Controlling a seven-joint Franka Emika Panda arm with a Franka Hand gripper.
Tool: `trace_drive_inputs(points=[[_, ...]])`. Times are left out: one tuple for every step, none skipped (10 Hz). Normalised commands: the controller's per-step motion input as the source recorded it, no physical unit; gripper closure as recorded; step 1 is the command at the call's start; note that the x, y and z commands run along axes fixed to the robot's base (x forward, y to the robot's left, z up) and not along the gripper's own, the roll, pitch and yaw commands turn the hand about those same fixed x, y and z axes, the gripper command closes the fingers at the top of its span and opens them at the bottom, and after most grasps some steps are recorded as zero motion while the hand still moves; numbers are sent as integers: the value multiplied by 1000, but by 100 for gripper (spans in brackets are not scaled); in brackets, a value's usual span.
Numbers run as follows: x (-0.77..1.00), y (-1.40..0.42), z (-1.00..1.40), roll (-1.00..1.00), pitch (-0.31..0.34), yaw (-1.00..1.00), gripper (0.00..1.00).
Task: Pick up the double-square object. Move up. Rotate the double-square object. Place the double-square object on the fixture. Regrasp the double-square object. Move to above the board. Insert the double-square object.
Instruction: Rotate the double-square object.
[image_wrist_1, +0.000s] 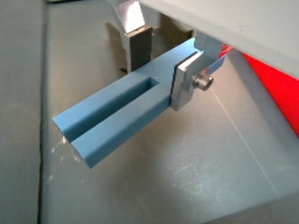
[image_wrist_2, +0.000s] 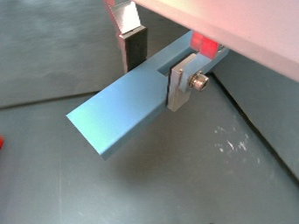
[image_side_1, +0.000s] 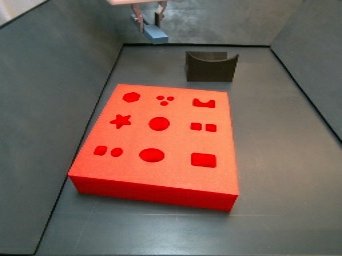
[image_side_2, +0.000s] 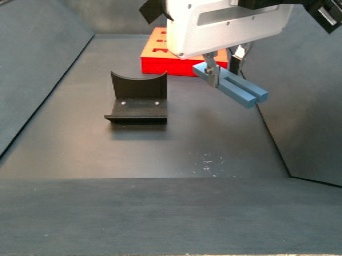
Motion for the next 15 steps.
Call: trace_drive_inputs(points=[[-8,11,-4,-14,-21,-1000,100],[-9,11,-4,-16,-23,-1000,100],[-9,11,-4,-20,-28,-1000,100],[-9,12,-4,-23,-32,-1000,100],[-10,12,-4,-27,-38,-876,100],[-10,12,-4,-28,-38,-651,100],[-11,11,-5,-28,-37,-392,100],[-11,11,-5,-28,-37,-230,100],[0,0,-1000,0,0,0,100],[4,1,-1000,0,-4,29,100],[23,0,-1000,-13,-10,34,100],[26,-1,-1000,-29,-13,34,100],[36,1,-1000,-53,-23,26,100],[42,4,-1000,-65,-24,23,100],[52,11,-909,-88,-21,17,100]])
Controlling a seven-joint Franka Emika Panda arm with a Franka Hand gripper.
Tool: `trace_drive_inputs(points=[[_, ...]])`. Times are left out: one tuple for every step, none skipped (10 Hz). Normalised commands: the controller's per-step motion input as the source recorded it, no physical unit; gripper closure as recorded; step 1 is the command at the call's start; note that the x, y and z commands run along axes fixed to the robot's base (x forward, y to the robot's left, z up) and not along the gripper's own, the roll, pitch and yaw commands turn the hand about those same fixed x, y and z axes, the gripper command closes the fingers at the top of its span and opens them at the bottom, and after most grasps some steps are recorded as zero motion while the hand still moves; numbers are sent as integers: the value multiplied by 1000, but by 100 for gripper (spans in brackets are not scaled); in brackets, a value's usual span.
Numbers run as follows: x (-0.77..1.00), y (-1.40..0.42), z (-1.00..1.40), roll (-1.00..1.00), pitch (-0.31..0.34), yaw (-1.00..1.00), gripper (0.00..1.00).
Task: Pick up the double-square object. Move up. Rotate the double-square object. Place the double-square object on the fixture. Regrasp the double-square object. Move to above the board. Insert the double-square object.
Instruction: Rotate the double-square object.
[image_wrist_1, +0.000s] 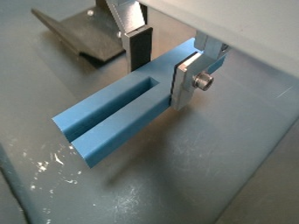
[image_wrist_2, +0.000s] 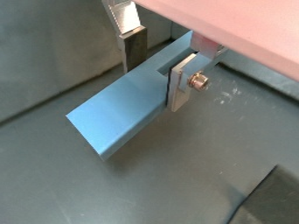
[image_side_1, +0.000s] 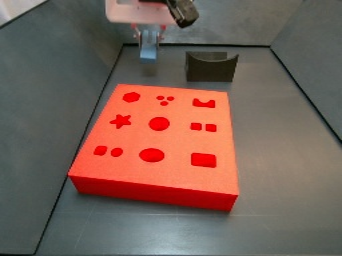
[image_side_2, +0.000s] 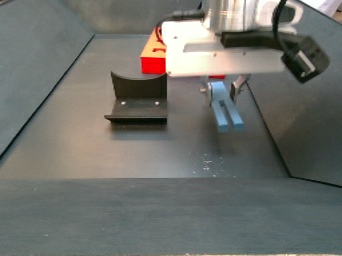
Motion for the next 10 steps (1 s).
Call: trace_drive_inputs(points=[[52,11,-823,-96,-21,13,100],[49,13,-667,-111,-26,14,100],[49,13,-593,-118,-32,15,100],[47,12,-421,-136,-37,17,100],[45,13,-326,-147,-43,20,100],[43,15,-232,-157,-49,21,100],[0,0,0,0,0,0,0],[0,0,1000,0,0,0,0],[-5,0,1000,0,9,-1,0],[-17,2,1000,13,33,-9,0]])
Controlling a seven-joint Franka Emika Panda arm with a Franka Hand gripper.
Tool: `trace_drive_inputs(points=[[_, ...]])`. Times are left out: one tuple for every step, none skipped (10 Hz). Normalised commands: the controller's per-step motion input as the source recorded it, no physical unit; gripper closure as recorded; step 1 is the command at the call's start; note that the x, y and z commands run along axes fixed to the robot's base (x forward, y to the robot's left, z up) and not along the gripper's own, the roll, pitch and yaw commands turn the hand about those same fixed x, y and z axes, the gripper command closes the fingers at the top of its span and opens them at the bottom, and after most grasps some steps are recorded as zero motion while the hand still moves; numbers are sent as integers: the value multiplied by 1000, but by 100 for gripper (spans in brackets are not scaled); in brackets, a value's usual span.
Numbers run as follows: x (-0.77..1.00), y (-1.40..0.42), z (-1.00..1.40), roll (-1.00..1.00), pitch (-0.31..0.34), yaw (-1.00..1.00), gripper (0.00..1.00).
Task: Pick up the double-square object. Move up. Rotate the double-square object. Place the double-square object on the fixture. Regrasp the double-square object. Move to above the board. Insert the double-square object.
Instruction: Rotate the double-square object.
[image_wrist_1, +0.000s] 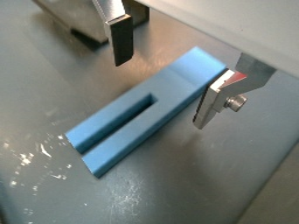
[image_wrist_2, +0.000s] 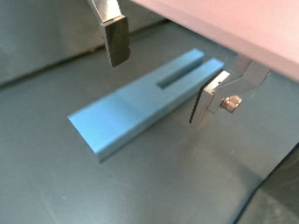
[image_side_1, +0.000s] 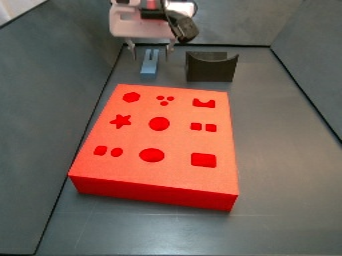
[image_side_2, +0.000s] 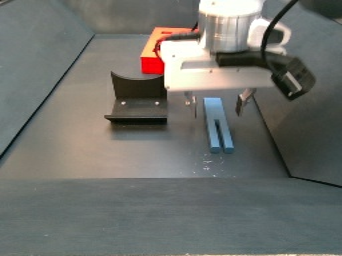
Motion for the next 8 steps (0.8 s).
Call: trace_drive_inputs(points=[[-12,5,1000,27,49,-15,0],[-13,6,1000,45,69,-18,0],[-15,5,1000,59,74,-18,0],[-24,4,1000,78,72,-13,0],[-31,3,968,88,72,-12,0],[-29,2,777,103,69,-1,0],[-28,1,637,113,72,5,0],[0,0,0,0,0,1000,0]])
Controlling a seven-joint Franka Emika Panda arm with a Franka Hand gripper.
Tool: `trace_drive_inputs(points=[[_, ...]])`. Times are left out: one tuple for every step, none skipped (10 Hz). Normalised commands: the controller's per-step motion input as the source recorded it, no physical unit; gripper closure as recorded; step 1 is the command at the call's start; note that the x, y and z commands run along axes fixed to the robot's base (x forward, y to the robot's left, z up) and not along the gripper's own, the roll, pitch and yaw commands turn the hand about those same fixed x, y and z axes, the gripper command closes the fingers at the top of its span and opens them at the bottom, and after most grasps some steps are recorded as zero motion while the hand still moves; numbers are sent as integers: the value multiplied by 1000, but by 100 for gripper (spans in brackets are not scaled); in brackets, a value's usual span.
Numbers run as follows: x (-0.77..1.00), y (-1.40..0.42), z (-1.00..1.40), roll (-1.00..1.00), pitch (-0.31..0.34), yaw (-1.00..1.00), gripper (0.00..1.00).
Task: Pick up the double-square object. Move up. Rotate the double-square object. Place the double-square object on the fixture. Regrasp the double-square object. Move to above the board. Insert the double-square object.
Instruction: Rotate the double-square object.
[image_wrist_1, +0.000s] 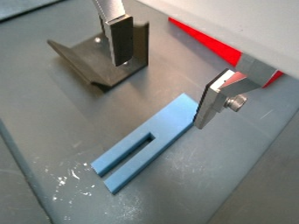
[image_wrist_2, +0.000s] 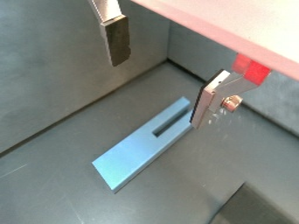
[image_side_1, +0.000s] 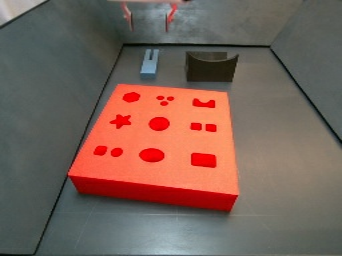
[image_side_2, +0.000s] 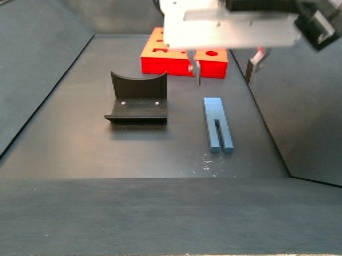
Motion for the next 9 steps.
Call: trace_drive_inputs(points=[[1,-2,-140,0,0,1000,0],[15,5,-279,2,0,1000,0],[44,7,-223,2,-1,1000,0],[47,3,-116,1,-3,1000,0],[41,3,-75,0,-3,1000,0],[38,2,-59,0,-3,1000,0],[39,3,-57,0,-3,1000,0],[42,3,-51,0,-4,1000,0],[43,3,-49,1,-4,1000,0]])
